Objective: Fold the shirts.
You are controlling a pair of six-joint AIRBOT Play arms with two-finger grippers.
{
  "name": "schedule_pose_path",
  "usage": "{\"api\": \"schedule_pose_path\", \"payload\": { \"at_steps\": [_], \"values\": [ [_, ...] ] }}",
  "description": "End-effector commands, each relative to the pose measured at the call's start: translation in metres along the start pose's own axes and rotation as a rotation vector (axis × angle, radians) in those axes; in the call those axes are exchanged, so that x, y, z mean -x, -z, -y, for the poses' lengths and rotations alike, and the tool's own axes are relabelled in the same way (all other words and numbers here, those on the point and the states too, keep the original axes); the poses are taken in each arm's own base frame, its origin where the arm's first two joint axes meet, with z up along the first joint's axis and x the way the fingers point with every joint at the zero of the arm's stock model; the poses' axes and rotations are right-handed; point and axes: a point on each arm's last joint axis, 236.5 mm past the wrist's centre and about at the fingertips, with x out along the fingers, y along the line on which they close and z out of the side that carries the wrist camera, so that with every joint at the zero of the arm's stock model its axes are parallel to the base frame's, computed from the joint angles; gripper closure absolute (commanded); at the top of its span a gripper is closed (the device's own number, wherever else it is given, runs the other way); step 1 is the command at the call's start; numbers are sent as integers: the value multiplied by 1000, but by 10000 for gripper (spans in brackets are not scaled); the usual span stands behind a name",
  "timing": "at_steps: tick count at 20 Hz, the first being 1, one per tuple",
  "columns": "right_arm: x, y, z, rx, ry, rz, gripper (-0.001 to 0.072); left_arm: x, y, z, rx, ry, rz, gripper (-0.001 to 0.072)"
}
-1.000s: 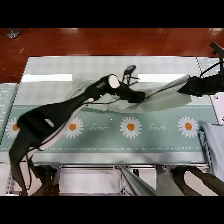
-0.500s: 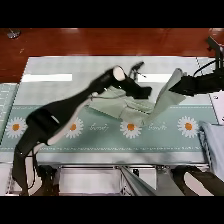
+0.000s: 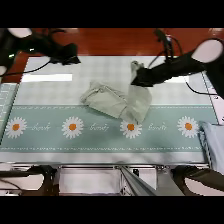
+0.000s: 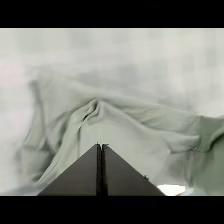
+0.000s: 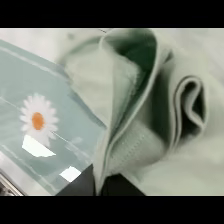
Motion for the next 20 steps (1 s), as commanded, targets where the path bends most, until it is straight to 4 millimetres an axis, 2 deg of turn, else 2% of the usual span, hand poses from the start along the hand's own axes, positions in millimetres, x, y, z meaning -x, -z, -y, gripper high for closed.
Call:
{"api": "schedule_pose_path", "payload": {
  "at_steps": [1, 3, 5, 7, 9, 10, 11, 12, 13, 14, 15, 16, 17, 18, 19, 20],
  "values": [
    [-60, -26, -41, 20, -107, -52, 689, 50, 54, -43, 44, -112, 178, 689],
    [-90, -34, -52, 20, -138, -87, 689, 52, 111, -44, 121, -93, 228, 689],
    [-121, -34, -60, 20, -164, -124, 689, 46, 166, -40, 178, -43, 229, 689],
    [-153, -31, -59, 12, -170, -161, 689, 40, 203, -38, 214, -11, 224, 689],
    [-185, -30, -51, -3, -165, -172, 684, 36, 220, -37, 251, 12, 221, 689],
    [-200, -33, -43, -36, -158, -159, 487, 34, 223, -37, 255, 14, 218, 689],
    [-208, -36, -37, -73, -160, -148, 188, 34, 222, -38, 258, 12, 218, 689],
    [-208, -43, -28, -91, -157, -132, 89, 33, 220, -40, 261, 9, 224, 689],
    [-200, -51, -19, -108, -156, -117, 89, 33, 219, -41, 263, 6, 228, 689],
    [-182, -61, -10, -134, -169, -107, 89, 32, 220, -41, 264, 6, 224, 689],
    [-157, -69, -2, -160, -190, -106, 89, 31, 220, -41, 265, 6, 221, 689],
    [-122, -74, 9, -160, -211, -119, 89, 31, 221, -41, 265, 6, 219, 689],
    [-85, -70, 22, -128, -211, -151, 89, 31, 221, -41, 265, 6, 220, 689],
    [-44, -57, 40, -83, -179, -207, 89, 31, 220, -41, 265, 6, 220, 689],
    [-9, -39, 65, -67, -96, -263, 90, 31, 220, -41, 265, 6, 220, 689],
    [25, -19, 99, -75, 50, -312, 90, 31, 220, -41, 265, 6, 220, 689]
  ]
}}
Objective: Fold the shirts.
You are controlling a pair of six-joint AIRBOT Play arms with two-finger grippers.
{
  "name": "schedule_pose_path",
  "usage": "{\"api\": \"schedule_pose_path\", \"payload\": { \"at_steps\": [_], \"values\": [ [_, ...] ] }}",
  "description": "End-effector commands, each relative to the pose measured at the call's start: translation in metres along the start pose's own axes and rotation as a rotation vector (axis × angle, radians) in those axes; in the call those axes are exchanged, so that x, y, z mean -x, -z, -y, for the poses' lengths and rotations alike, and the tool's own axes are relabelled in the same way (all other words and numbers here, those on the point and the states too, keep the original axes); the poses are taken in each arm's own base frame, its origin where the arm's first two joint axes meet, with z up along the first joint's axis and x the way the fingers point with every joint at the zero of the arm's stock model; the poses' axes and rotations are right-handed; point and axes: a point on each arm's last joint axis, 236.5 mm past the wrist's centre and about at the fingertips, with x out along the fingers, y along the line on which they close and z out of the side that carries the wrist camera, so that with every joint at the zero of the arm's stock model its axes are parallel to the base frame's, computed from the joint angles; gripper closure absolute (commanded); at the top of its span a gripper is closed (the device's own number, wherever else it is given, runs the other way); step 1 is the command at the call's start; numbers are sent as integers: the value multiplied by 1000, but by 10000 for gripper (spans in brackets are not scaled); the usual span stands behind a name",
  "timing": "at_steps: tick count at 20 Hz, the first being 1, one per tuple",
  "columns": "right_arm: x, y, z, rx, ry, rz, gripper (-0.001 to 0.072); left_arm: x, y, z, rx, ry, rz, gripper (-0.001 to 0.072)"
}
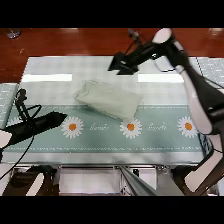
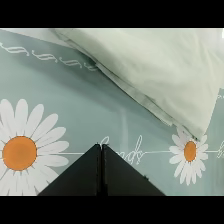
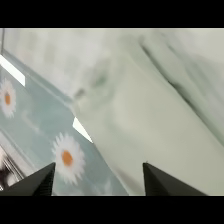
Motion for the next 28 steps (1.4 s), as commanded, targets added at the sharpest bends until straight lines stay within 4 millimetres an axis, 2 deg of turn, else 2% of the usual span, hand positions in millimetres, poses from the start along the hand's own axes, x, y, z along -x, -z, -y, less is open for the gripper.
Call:
{"api": "schedule_pose_path", "payload": {
  "at_steps": [1, 2, 3, 4, 6, 8, 10, 13, 16, 17, 18, 19, 20, 22, 24, 26, 28],
  "values": [
    [113, 73, 81, -41, 323, -154, 90, 0, 1, -1, 2, 0, 2, 689],
    [130, 86, 103, -95, 415, -107, 90, 0, 1, -1, 2, 0, 2, 689],
    [132, 97, 116, -161, 436, -33, 90, 0, 1, -1, 2, 0, 2, 689],
    [123, 109, 126, -237, 435, 40, 90, 0, 1, -1, 2, 0, 2, 689],
    [80, 138, 143, -399, 383, 169, 90, 0, 1, -1, 2, 0, 2, 689],
    [26, 162, 143, -537, 262, 230, 90, -1, 1, -1, 3, -1, 2, 689],
    [-16, 175, 138, -575, 192, 225, 90, -2, 2, -3, 8, -5, -7, 689],
    [-59, 166, 121, -577, 91, 162, 90, -7, 3, -6, 19, -13, -19, 689],
    [-84, 149, 115, -596, 34, 124, 104, -10, 6, -7, 20, -14, -35, 689],
    [-91, 144, 112, -591, 22, 102, 137, -10, 7, -6, 16, -12, -39, 688],
    [-96, 139, 108, -564, 7, 79, 373, -10, 7, -6, 17, -13, -39, 689],
    [-97, 130, 98, -508, -20, 63, 654, -10, 7, -6, 17, -13, -39, 689],
    [-92, 116, 87, -442, -41, 70, 689, -10, 7, -6, 17, -13, -38, 689],
    [-70, 77, 56, -317, -82, 117, 690, -10, 7, -6, 18, -13, -40, 689],
    [-37, 37, 19, -168, -99, 168, 690, -11, 8, -7, 19, -15, -43, 689],
    [4, 2, -13, -56, -77, 229, 690, -11, 8, -7, 20, -15, -43, 689],
    [48, -20, -32, 23, -21, 281, 690, -11, 8, -7, 19, -15, -44, 689]
  ]
}}
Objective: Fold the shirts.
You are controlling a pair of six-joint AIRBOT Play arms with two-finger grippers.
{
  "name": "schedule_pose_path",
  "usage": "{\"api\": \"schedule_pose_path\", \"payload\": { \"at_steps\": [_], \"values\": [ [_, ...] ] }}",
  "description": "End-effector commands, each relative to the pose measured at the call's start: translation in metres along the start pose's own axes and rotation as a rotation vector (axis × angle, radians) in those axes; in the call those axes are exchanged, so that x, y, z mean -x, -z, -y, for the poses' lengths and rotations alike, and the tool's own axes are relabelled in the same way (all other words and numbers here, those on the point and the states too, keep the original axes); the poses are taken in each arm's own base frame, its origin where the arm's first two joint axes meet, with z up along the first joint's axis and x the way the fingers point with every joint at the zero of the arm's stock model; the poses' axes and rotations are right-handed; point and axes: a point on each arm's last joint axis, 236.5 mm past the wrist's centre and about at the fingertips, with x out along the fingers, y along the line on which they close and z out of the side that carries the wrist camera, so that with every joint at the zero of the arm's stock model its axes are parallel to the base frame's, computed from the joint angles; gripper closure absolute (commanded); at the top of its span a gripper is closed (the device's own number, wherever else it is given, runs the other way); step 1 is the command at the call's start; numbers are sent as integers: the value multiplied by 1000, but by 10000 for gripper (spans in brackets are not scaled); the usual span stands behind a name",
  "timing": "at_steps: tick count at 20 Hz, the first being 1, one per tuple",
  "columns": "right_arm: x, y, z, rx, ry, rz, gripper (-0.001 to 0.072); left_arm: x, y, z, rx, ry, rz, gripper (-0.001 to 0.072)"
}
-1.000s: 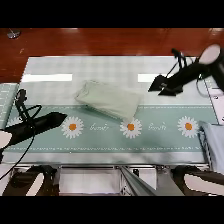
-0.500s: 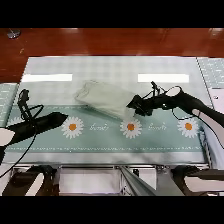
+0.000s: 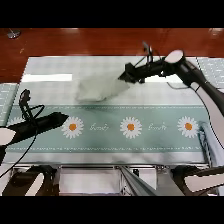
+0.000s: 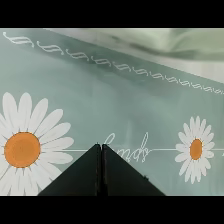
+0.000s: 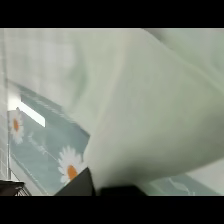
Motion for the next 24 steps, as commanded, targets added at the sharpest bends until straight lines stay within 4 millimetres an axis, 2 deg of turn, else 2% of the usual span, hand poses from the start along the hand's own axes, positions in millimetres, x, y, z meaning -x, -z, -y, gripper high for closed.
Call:
{"api": "schedule_pose_path", "payload": {
  "at_steps": [1, 4, 7, 9, 11, 14, 16, 19, 21, 24],
  "values": [
    [63, -45, -43, 171, 81, 65, 690, 0, 0, 0, 0, -1, -2, 689],
    [129, -56, -41, 213, 228, 88, 690, 0, 0, 0, 0, -1, -2, 689],
    [209, -67, -35, 154, 307, 218, 690, 0, 1, 0, 0, -1, -3, 689],
    [262, -64, -23, 100, 352, 287, 690, 0, 1, 0, 0, 0, -6, 689],
    [309, -49, -2, 17, 425, 316, 690, 0, 2, 0, 0, -1, -7, 689],
    [369, -2, 53, -153, 650, 285, 691, -1, 2, -1, -3, -1, -7, 688],
    [401, 26, 77, -257, 742, 292, 691, -1, 2, -1, -11, -1, -7, 689],
    [428, 68, 102, -405, 785, 320, 692, -1, 2, -1, -18, -1, -7, 689],
    [442, 108, 124, -533, 837, 326, 691, -1, 1, -1, -18, -2, -4, 689],
    [455, 183, 153, -737, 914, 327, 691, -1, 1, -1, -18, -2, -3, 689]
  ]
}}
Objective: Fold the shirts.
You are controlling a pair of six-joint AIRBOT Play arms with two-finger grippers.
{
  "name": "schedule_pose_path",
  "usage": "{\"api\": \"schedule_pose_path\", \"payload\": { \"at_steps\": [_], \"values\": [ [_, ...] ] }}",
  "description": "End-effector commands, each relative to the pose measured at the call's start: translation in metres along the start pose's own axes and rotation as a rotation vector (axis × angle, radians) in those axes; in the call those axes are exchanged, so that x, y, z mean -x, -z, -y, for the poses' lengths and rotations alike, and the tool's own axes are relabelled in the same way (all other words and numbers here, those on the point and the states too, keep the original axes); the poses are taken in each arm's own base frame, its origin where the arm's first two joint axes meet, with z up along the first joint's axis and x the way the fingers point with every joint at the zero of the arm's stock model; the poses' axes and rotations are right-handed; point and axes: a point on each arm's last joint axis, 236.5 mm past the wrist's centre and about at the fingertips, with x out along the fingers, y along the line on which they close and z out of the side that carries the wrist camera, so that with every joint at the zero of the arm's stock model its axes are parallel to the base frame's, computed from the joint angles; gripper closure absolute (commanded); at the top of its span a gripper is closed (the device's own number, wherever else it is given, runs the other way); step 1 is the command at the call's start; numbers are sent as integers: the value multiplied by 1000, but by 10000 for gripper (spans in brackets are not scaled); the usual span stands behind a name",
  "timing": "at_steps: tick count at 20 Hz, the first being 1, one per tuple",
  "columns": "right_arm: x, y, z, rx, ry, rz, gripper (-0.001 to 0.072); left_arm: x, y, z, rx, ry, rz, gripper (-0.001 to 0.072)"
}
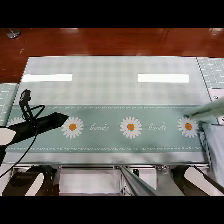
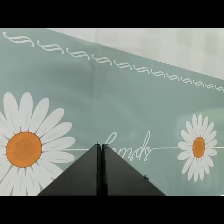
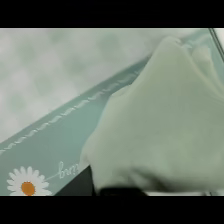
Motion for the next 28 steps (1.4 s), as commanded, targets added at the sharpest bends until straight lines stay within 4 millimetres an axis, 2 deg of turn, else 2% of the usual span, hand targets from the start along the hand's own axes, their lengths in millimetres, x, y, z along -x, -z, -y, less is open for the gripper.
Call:
{"api": "schedule_pose_path", "payload": {
  "at_steps": [1, 3, 6, 7, 8, 9, 10, 12, 13, 14, 16, 17, 18, 19, 20, 21, 22, 23, 24, 25, 26, 28],
  "values": [
    [-6, 59, 85, -220, 168, -56, 692, 0, 0, 0, -2, 0, 0, 689],
    [-2, 97, 129, -382, 280, -61, 692, 0, -1, 0, -2, -1, 2, 689],
    [11, 148, 176, -589, 475, 5, 689, 0, -4, -1, -1, -2, 17, 689],
    [13, 159, 188, -642, 544, 30, 611, 0, -5, -1, -1, -2, 23, 689],
    [10, 164, 193, -650, 565, 26, 303, 0, -7, -1, 0, -4, 29, 689],
    [4, 164, 192, -637, 550, 6, 89, 0, -8, -1, -1, -4, 35, 688],
    [-4, 157, 186, -621, 505, 7, 91, 0, -10, -2, 0, -5, 45, 688],
    [-18, 124, 165, -563, 355, 54, 91, 0, -18, -2, -1, -8, 77, 689],
    [-22, 98, 148, -545, 248, 102, 108, 1, -27, -3, -10, -11, 111, 689],
    [-23, 68, 123, -513, 112, 159, 185, 3, -38, 0, -31, -13, 142, 689],
    [-5, -1, 45, -313, -231, 295, 584, 11, -76, 20, -67, 4, 189, 689],
    [12, -29, -3, -178, -384, 354, 690, 17, -99, 38, -111, 20, 206, 690],
    [22, -45, -45, -80, -481, 375, 690, 23, -124, 59, -167, 41, 221, 689],
    [25, -51, -88, 32, -536, 367, 690, 29, -149, 87, -226, 72, 229, 690],
    [20, -47, -131, 164, -565, 340, 690, 33, -169, 117, -292, 110, 227, 690],
    [8, -36, -169, 273, -578, 303, 690, 33, -181, 144, -347, 146, 206, 690],
    [-11, -18, -205, 387, -578, 262, 690, 28, -184, 169, -407, 169, 167, 690],
    [-33, 2, -232, 502, -554, 220, 689, 18, -182, 181, -473, 161, 126, 690],
    [-59, 24, -250, 614, -497, 174, 689, 2, -175, 184, -520, 125, 77, 690],
    [-91, 45, -260, 726, -407, 121, 689, -15, -166, 177, -522, 81, 31, 690],
    [-122, 61, -262, 793, -306, 79, 689, -33, -152, 163, -497, 33, -33, 690],
    [-174, 70, -246, 818, -98, 38, 689, -60, -130, 134, -442, -22, -150, 688]
  ]
}}
